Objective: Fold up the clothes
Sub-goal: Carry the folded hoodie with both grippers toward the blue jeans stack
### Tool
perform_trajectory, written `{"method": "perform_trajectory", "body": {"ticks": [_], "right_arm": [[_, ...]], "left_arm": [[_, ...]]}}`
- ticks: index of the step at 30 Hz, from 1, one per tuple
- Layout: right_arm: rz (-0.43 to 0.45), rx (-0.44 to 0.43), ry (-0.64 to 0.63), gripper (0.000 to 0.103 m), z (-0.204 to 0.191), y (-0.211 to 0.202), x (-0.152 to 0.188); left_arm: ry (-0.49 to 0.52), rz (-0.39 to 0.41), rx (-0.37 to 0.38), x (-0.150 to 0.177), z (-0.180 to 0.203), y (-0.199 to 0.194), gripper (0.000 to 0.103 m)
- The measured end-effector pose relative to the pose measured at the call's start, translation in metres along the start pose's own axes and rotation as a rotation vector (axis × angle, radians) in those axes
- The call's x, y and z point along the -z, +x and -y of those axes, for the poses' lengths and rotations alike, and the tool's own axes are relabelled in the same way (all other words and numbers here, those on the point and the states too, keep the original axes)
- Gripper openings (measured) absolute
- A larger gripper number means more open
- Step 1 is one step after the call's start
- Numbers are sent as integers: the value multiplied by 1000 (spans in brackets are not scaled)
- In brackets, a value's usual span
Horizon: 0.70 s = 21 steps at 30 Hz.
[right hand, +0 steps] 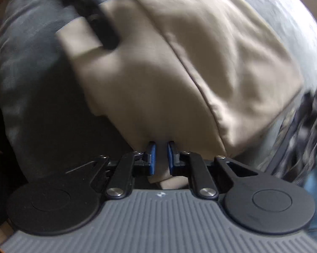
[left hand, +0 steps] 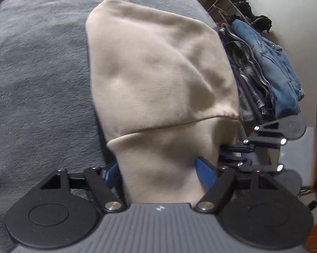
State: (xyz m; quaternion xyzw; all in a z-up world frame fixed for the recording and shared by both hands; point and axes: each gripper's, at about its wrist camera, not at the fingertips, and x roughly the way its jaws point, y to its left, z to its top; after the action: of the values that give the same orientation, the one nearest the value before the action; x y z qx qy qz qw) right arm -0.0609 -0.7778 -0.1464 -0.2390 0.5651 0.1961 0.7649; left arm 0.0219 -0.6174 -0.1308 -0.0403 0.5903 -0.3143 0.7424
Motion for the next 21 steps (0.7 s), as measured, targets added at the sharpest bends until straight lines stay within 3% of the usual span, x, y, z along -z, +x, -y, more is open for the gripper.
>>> {"method": "perform_trajectory", "body": {"ticks": [2, 9, 12, 15, 20, 21], "right_arm": [[-14, 12, 41, 9, 2, -9, -4], [79, 68, 33, 10, -15, -57, -20], [108, 64, -80, 10, -33, -49, -34], [-58, 126, -185, 10, -41, -1, -25], [-133, 161, -222, 10, -39, -9, -28], [-114, 165, -218, 10, -38, -19, -36]], "left_arm": [[-1, 10, 1, 2, 1, 0, 81], [-29, 20, 24, 8, -8, 2, 82], [-53, 19, 33, 11, -10, 8, 84], [-42, 24, 28, 16, -4, 11, 84], [-83, 58, 39, 26, -6, -10, 81], [-104, 66, 43, 29, -9, -16, 81]]}}
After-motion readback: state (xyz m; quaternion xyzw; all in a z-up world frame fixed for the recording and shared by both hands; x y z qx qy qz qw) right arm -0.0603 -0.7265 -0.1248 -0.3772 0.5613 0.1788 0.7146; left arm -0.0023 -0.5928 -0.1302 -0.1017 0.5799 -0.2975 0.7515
